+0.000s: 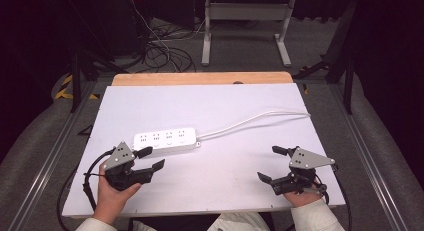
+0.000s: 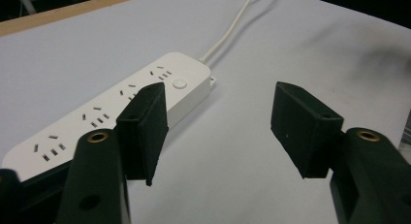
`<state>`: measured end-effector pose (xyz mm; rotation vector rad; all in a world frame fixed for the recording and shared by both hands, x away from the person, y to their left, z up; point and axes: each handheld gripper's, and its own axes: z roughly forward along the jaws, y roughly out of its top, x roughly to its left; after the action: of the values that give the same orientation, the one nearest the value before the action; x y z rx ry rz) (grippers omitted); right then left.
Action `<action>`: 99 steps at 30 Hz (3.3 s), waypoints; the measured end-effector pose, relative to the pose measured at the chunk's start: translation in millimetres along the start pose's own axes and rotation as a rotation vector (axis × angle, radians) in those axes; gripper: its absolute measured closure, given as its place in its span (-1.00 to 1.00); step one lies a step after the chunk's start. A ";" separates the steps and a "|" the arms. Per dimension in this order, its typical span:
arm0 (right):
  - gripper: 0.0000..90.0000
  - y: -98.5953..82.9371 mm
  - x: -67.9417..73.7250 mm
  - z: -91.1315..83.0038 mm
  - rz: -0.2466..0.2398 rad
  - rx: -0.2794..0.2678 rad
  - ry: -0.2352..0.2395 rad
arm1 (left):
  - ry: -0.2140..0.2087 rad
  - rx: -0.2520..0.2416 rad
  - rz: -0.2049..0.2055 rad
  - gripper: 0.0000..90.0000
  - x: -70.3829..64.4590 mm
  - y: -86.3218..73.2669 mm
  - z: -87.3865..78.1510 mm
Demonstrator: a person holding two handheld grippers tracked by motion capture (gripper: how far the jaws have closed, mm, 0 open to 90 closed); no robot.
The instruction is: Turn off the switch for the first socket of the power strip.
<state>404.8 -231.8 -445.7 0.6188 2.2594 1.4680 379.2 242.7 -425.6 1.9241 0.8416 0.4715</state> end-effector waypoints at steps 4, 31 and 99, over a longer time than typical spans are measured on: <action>-0.91 0.0 0.0 0.0 0.001 -0.001 0.000 | 0.011 0.013 0.027 -0.02 -2.8 8.1 3.5; -0.91 -1.9 -0.6 2.7 0.012 0.006 0.012 | 0.003 0.066 0.003 0.09 -1.4 54.1 46.7; -0.91 -4.4 -2.5 5.8 0.023 0.021 0.051 | 0.046 0.368 -0.050 1.00 27.3 53.2 131.6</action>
<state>409.2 -230.4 -451.8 0.6223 2.3164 1.4885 500.0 165.0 -442.0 2.2262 1.0620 0.3486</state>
